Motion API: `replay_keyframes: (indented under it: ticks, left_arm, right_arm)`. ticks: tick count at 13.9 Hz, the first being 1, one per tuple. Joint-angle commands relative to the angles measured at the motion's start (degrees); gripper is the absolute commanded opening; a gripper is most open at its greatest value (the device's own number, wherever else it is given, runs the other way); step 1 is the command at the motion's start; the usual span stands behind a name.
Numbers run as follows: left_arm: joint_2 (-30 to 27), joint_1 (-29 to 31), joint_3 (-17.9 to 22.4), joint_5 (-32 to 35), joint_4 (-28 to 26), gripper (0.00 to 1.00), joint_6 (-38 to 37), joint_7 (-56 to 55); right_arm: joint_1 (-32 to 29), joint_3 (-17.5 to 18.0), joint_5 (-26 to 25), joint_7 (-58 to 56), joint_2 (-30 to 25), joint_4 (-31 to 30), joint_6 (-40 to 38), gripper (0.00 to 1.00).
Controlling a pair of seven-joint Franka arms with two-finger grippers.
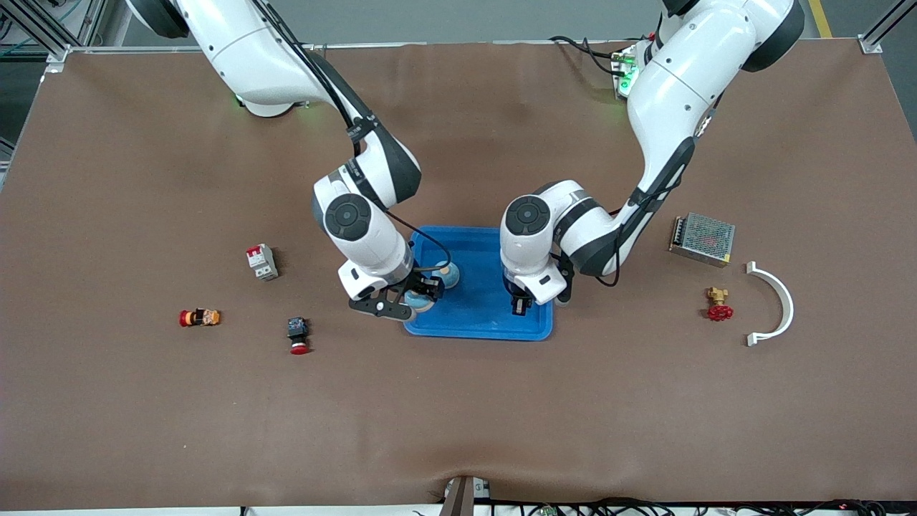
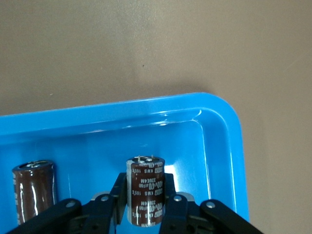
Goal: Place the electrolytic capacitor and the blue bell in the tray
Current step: 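Lower the button and capacitor into the tray with both grippers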
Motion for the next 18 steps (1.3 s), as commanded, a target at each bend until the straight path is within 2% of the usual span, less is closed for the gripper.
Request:
replay_keyframes:
  ticks: [1,8,15,16,17,18]
  left_arm:
    - [1.27,-1.27,0.7,0.58,2.2,0.0,-1.07,-1.1]
    - [1.89,-3.37,2.72,0.5,2.12,0.0,-1.07,-1.1]
    - [2.06,-3.73,3.16,0.32,2.03,0.0,-1.07,-1.1]
    - [2.06,-3.64,3.16,0.58,2.03,0.06,-1.07,-0.93]
    - [2.06,-3.73,3.16,0.5,2.03,0.61,-1.07,-1.01]
    - [2.06,-3.73,3.16,0.58,2.03,1.0,-1.07,-1.01]
  right_arm:
    - [1.07,-0.52,-1.71,2.28,2.96,3.53,-0.02,0.49]
    - [2.38,-0.52,-6.01,5.52,7.09,6.16,1.21,0.49]
    - [5.28,-2.63,-6.36,6.84,9.47,7.4,1.83,0.5]
    - [5.72,-2.81,-6.62,7.2,9.56,7.22,1.83,0.5]
    - [5.73,-2.81,-7.41,7.29,9.73,7.22,1.74,0.5]
    - [5.81,-2.81,-7.51,7.29,9.82,7.14,1.74,0.5]
